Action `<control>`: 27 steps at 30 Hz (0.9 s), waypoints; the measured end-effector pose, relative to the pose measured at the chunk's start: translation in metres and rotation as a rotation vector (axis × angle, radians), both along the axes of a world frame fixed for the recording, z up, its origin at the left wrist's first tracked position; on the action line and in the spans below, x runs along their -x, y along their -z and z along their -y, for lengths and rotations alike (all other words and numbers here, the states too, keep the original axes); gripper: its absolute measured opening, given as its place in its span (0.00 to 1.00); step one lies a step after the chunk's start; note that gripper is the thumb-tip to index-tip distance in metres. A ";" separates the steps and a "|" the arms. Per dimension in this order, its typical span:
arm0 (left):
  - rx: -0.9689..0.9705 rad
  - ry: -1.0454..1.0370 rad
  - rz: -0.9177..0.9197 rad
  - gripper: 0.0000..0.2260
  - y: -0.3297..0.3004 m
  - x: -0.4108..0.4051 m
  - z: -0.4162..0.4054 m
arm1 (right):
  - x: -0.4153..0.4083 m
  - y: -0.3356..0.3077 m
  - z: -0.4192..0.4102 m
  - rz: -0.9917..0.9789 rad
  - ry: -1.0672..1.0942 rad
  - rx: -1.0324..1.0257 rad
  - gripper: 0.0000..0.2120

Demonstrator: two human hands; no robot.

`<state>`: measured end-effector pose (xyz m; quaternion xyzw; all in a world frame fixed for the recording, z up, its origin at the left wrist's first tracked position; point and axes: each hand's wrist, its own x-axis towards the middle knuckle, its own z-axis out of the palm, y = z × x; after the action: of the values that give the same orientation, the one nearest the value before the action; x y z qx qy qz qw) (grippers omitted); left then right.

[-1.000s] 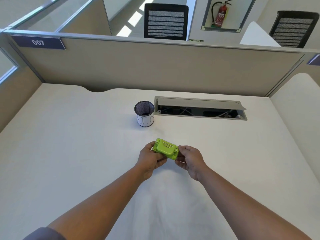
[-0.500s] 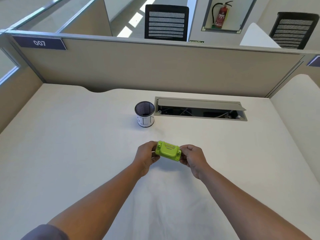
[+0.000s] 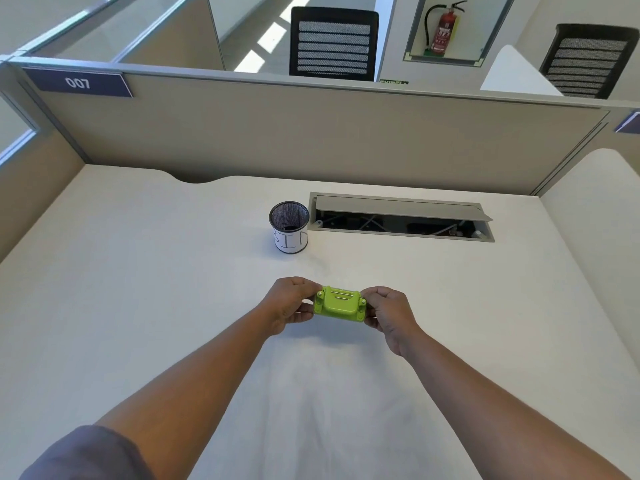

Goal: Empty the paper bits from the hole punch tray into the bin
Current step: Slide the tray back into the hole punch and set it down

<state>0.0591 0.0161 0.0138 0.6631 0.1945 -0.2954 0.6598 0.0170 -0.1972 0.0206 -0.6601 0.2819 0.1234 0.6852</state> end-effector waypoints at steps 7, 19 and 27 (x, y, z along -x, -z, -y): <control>-0.098 0.019 0.075 0.03 0.005 0.001 0.007 | 0.002 0.006 0.007 0.003 -0.036 0.045 0.09; -0.109 0.086 0.016 0.12 0.015 0.005 0.027 | 0.005 0.019 0.014 -0.064 -0.208 0.065 0.20; -0.459 0.490 0.416 0.22 0.025 0.015 0.030 | 0.008 0.025 0.018 0.139 -0.535 0.543 0.09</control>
<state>0.0444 -0.0138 -0.0108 0.8659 -0.0465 -0.2521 0.4295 0.0091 -0.2150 -0.0045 -0.8746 0.0752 0.1733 0.4465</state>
